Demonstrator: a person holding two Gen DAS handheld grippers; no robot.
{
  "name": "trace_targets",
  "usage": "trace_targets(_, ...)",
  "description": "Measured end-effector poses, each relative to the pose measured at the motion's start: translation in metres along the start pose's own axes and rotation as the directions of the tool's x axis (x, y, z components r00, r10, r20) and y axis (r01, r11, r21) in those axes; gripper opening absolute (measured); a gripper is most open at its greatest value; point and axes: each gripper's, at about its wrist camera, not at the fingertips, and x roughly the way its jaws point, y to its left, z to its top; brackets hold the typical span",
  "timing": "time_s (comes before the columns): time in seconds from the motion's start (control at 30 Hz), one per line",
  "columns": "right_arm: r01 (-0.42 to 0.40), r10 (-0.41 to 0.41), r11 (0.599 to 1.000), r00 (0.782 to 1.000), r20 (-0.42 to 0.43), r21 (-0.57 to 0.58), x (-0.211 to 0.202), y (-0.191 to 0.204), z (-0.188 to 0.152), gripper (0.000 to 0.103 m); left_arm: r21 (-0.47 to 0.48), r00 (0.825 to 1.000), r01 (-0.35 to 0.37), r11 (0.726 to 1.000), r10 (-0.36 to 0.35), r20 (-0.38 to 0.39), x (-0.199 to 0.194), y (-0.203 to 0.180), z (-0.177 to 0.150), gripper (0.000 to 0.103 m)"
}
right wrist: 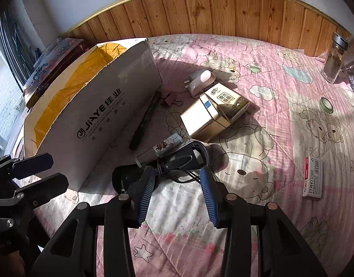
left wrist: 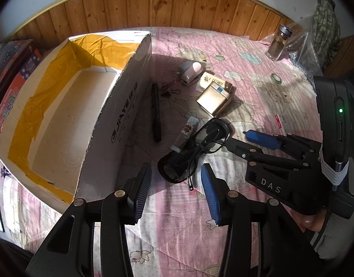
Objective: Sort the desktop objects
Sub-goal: 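Grasp the white lighter with the left gripper while the right gripper grasps the black glasses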
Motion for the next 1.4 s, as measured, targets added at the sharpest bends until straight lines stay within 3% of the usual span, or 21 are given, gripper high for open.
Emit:
trace_targets(0.17, -0.043, 0.046, 0.996, 0.998, -0.044, 0.076, 0.021, -0.016, -0.004, 0.042, 0.041, 0.999, 0.015, 0.999, -0.013, -0.037, 0.031, -0.009, 0.01, 0.047)
trace_targets(0.3, -0.139, 0.156, 0.97, 0.985, -0.073, 0.199, 0.037, -0.029, -0.004, 0.041, 0.068, 0.998, 0.026, 0.997, -0.022, -0.053, 0.056, -0.009, 0.023, 0.047)
trace_targets(0.47, -0.264, 0.331, 0.864, 0.94, -0.087, 0.429, 0.063, -0.044, -0.016, 0.034, 0.065, 0.996, 0.059, 0.996, -0.054, -0.075, 0.079, 0.002, 0.036, 0.045)
trace_targets(0.67, -0.34, 0.418, 0.778, 0.908, -0.031, 0.529, 0.091, -0.046, -0.009, 0.037, 0.002, 0.982, 0.158, 0.987, -0.157, -0.107, 0.096, 0.015, 0.043, 0.047)
trace_targets(0.77, -0.261, 0.314, 0.847, 0.949, -0.039, 0.464, 0.085, -0.044, 0.002, 0.035, 0.053, 0.983, 0.15, 0.987, -0.142, -0.12, 0.103, 0.003, 0.042, 0.047)
trace_targets(0.83, -0.09, 0.122, 0.925, 0.991, -0.063, 0.37, 0.075, -0.04, 0.015, 0.029, 0.08, 0.987, 0.11, 0.991, -0.1, -0.123, 0.109, -0.003, 0.042, 0.047)
trace_targets(0.87, 0.018, 0.003, 0.947, 0.998, -0.065, 0.32, 0.07, -0.038, 0.018, 0.026, 0.076, 0.988, 0.098, 0.992, -0.088, -0.128, 0.113, -0.002, 0.043, 0.047)
trace_targets(0.9, 0.046, -0.027, 0.946, 0.998, -0.065, 0.321, 0.069, -0.04, 0.018, 0.026, 0.056, 0.988, 0.099, 0.993, -0.092, -0.127, 0.116, 0.002, 0.045, 0.047)
trace_targets(0.97, -0.093, 0.119, 0.901, 0.992, -0.035, 0.423, 0.065, -0.047, 0.017, 0.026, 0.009, 0.988, 0.091, 0.996, -0.089, -0.124, 0.12, 0.013, 0.047, 0.045)
trace_targets(1.03, -0.223, 0.252, 0.871, 0.968, -0.007, 0.437, 0.063, -0.034, 0.022, 0.034, -0.025, 0.988, 0.092, 0.995, -0.095, -0.119, 0.123, 0.027, 0.045, 0.044)
trace_targets(1.07, -0.268, 0.294, 0.868, 0.956, 0.003, 0.419, 0.063, -0.023, 0.024, 0.038, -0.024, 0.989, 0.075, 0.997, -0.077, -0.124, 0.125, 0.03, 0.042, 0.036)
trace_targets(1.17, -0.231, 0.263, 0.911, 0.964, -0.049, 0.342, 0.079, 0.006, 0.028, 0.044, -0.026, 0.992, 0.043, 0.999, -0.046, -0.117, 0.128, 0.036, 0.033, 0.028)
trace_targets(1.23, -0.206, 0.243, 0.922, 0.967, -0.076, 0.329, 0.095, 0.015, 0.027, 0.043, 0.015, 0.995, 0.023, 1.0, -0.021, -0.102, 0.126, 0.03, 0.03, 0.029)
trace_targets(1.33, -0.158, 0.186, 0.942, 0.98, -0.069, 0.295, 0.095, 0.018, 0.032, 0.029, 0.02, 0.993, 0.059, 0.998, -0.056, -0.104, 0.128, 0.025, 0.033, 0.032)
trace_targets(1.4, -0.082, 0.108, 0.96, 0.991, -0.085, 0.267, 0.091, 0.02, 0.036, 0.028, 0.056, 0.994, 0.044, 0.997, -0.037, -0.107, 0.133, 0.019, 0.038, 0.032)
